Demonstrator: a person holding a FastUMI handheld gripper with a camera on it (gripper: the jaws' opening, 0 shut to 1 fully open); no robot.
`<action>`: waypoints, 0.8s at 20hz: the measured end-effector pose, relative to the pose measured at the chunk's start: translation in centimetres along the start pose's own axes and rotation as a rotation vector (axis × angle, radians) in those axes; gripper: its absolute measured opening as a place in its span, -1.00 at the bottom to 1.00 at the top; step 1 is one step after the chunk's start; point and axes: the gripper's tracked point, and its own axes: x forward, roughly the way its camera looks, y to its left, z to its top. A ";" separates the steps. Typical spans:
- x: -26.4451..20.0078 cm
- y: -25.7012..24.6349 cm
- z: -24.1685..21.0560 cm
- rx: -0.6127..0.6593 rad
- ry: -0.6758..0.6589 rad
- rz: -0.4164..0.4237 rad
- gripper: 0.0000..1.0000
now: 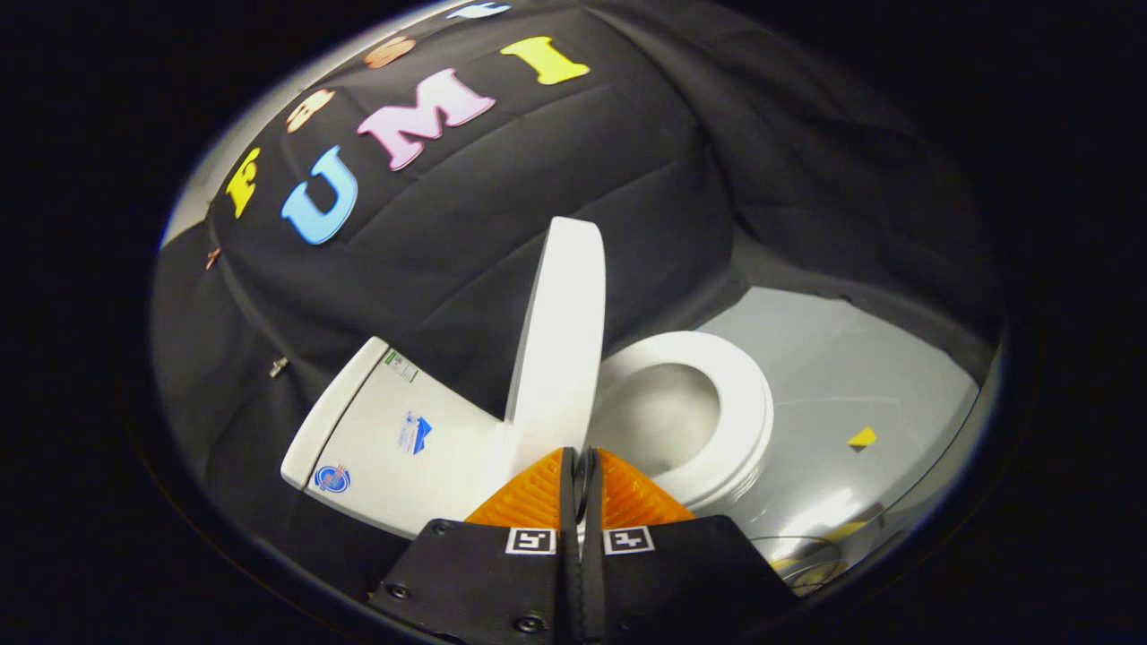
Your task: Open the toilet lid.
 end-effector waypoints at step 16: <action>-2.0 17.1 -1.2 -0.433 -0.081 0.135 -0.89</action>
